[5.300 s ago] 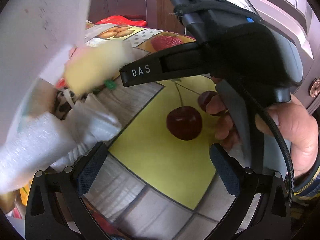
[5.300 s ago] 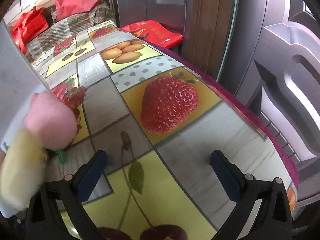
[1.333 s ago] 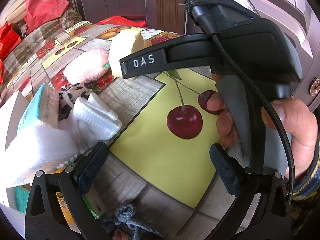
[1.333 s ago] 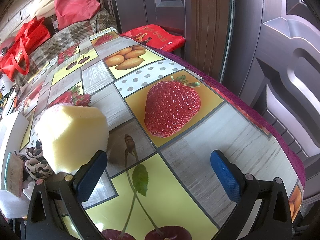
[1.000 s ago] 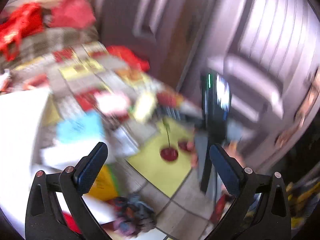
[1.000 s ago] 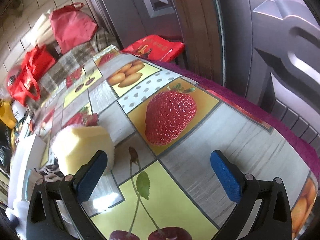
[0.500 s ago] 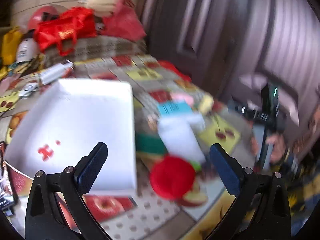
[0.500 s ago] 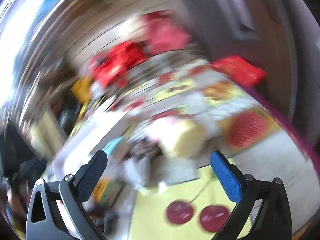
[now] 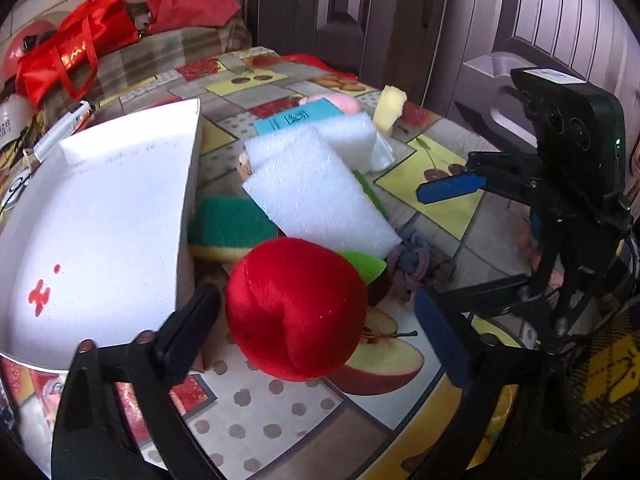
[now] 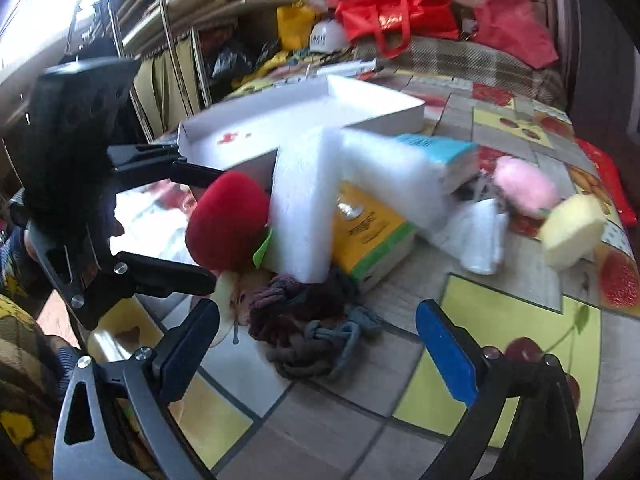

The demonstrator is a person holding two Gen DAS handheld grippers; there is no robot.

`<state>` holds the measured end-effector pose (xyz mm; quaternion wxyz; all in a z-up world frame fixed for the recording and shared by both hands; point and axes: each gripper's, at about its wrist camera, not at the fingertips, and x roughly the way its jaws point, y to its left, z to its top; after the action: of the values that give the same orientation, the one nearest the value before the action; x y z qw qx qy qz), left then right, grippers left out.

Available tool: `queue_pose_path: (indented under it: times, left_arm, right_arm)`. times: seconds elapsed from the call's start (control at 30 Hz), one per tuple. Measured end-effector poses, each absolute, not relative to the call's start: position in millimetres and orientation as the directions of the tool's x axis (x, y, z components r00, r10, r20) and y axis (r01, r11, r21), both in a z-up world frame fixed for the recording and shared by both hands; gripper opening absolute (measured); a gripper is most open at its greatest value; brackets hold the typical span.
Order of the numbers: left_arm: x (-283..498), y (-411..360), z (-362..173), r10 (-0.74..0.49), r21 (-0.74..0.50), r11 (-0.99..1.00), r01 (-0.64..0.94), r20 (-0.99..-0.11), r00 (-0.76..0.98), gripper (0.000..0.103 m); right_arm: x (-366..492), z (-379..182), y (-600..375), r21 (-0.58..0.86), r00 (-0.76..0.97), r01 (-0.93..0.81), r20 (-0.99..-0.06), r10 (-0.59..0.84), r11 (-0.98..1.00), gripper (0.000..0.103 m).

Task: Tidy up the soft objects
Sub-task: 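Grasp the red plush apple with the left gripper while the right grasps the rope ball, then carry the apple and rope ball into the white box and open both grippers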

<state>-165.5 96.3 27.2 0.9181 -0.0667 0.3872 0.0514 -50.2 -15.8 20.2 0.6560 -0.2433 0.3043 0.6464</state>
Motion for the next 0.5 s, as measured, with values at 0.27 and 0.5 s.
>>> queue_pose_path:
  times: [0.27,0.5]
  left_arm:
    - [-154.0,85.6,16.9,0.081,-0.018,0.990,-0.143,-0.751,0.655,0.071]
    - [-160.9,76.8,22.4,0.081,0.009,0.994,-0.109,-0.727,0.682,0.061]
  right_arm:
    - [-62.0,6.6,-4.2,-0.011,0.020,-1.000,-0.765,0.643,0.017,0.063]
    - [-49.4,14.8,-20.2,0.019,-0.014,-1.000,-0.748,0.664,0.000,0.020]
